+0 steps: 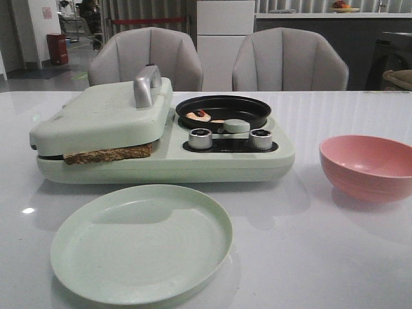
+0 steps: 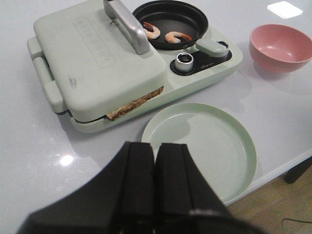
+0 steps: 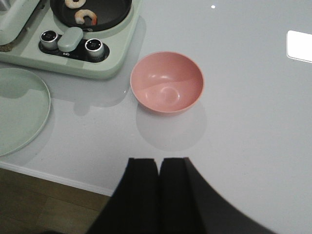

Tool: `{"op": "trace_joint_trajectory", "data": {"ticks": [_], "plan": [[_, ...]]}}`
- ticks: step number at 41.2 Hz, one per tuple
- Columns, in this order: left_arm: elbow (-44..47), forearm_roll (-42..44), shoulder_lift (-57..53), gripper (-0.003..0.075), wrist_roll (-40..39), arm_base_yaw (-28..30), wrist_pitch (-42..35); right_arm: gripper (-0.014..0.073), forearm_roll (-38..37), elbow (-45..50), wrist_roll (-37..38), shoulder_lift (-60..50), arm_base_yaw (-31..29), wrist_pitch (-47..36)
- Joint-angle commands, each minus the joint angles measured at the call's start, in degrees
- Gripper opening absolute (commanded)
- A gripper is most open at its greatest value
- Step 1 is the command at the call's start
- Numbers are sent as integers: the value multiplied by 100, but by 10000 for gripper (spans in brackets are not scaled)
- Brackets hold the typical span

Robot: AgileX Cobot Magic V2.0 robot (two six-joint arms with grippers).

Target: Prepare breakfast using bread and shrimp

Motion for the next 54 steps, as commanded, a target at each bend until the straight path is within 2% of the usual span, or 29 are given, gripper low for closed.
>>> {"op": "trace_joint_trajectory", "data": {"ticks": [1,6,10,17,24,34,40,47,54], "plan": [[-159,-26,7,102,-51,15,-439,-32,41,-151,-7,19,2,-432],[-39,-26,-77,102,-51,6,-557,-32,41,-151,-7,19,2,-432],[267,104,-341,102,44,248,-885,-32,41,-151,-7,19,2,-432],[1733,171,-1481,102,37,1329,-2215,-32,41,-151,-7,19,2,-432],[3017,171,-2573,102,37,2090,-3093,-32,41,-151,-7,19,2,-432],[3959,109,-3412,102,37,2381,-3942,-32,41,-151,-7,19,2,-432],[3943,158,-3462,102,37,2381,-3883,-32,41,-151,-7,19,2,-425],[3943,740,-3462,102,-204,2381,-3862,-32,41,-151,-7,19,2,-425],[3943,760,-3462,102,-341,2555,-3862,-32,41,-151,-7,19,2,-425]]}}
